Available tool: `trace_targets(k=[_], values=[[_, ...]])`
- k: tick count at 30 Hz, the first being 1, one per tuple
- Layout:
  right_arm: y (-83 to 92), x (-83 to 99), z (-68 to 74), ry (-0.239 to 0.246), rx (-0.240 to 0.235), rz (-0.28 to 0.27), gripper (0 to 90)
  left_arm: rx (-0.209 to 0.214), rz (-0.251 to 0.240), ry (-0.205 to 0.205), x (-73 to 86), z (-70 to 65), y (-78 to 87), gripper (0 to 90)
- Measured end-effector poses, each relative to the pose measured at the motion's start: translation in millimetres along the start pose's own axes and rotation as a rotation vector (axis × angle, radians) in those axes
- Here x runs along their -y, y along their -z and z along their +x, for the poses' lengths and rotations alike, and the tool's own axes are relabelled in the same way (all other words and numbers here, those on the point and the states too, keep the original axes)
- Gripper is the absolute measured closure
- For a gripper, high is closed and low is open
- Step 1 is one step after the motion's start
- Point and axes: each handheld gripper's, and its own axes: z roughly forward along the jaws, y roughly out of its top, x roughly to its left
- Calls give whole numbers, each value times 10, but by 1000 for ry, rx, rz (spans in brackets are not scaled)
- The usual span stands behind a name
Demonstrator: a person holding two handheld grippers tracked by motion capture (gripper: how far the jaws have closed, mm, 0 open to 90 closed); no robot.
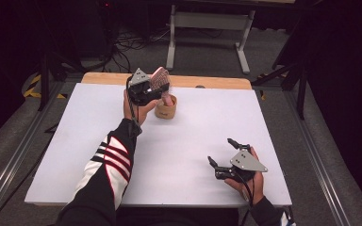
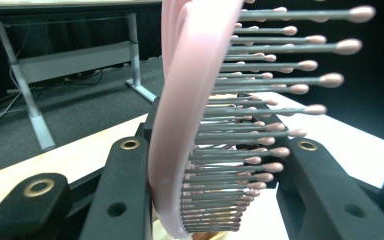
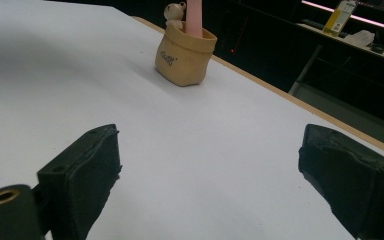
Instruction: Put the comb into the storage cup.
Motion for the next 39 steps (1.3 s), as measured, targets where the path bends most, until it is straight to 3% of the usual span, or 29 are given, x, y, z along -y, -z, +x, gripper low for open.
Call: trace_targets(k=[9,14,20,22,29,32,39], values=[[-6,6,-4,-2,-5,3,103,-22,29,-10,24,83,-83,629],[-8,14,-17,-11,-6,6,103,-16,31,17,21,160,-101,627],[-11,16,-19,-13,-9,7,103,-61,26,38,22,226,-104,611],[-15,18,-18,-13,-11,9,103,-94,26,45,31,251,-100,595],[-22,19,-18,-17,-13,11,103,-121,35,79,70,356,-66,558],[-23,22,-20,-20,-14,13,103,-156,36,82,79,408,-27,519],[-20,16,-17,-17,-14,11,103,-154,36,100,75,467,54,481]])
